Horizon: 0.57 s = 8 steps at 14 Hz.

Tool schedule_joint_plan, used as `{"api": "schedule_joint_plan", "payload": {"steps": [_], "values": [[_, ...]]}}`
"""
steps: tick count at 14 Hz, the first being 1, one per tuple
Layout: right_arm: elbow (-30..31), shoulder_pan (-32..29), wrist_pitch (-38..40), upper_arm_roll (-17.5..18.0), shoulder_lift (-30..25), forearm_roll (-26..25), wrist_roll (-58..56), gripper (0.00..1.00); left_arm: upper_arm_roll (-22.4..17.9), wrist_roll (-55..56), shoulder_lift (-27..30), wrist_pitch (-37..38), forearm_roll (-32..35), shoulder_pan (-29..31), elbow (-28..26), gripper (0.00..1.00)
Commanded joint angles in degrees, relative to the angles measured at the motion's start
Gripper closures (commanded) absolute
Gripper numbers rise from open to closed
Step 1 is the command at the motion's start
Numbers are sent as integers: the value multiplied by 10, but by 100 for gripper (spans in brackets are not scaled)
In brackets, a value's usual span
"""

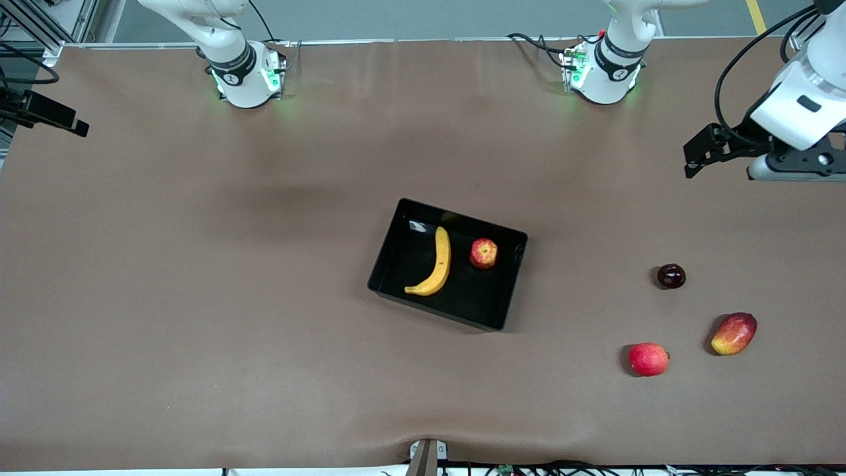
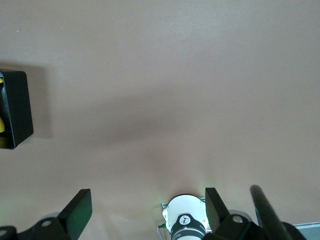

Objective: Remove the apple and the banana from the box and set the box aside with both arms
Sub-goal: 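Move the left gripper over the red apple inside the black tray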

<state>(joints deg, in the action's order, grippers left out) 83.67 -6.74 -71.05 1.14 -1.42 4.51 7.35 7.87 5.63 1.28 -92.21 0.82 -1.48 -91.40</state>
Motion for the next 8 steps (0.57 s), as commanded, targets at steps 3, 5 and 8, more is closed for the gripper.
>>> {"api": "schedule_joint_plan", "payload": {"steps": [3,5,8], "values": [[4,-2,-1,1,-10,8,-5,0,53,59,-25,-2,0,-3,0,0],[4,-3,-2,1,-10,8,-5,0,80,80,-36,-22,1,-2,-9,0],[1,-2,-3,1,-9,9,-5,0,106,99,-41,-85,1,-2,-55,0]]}}
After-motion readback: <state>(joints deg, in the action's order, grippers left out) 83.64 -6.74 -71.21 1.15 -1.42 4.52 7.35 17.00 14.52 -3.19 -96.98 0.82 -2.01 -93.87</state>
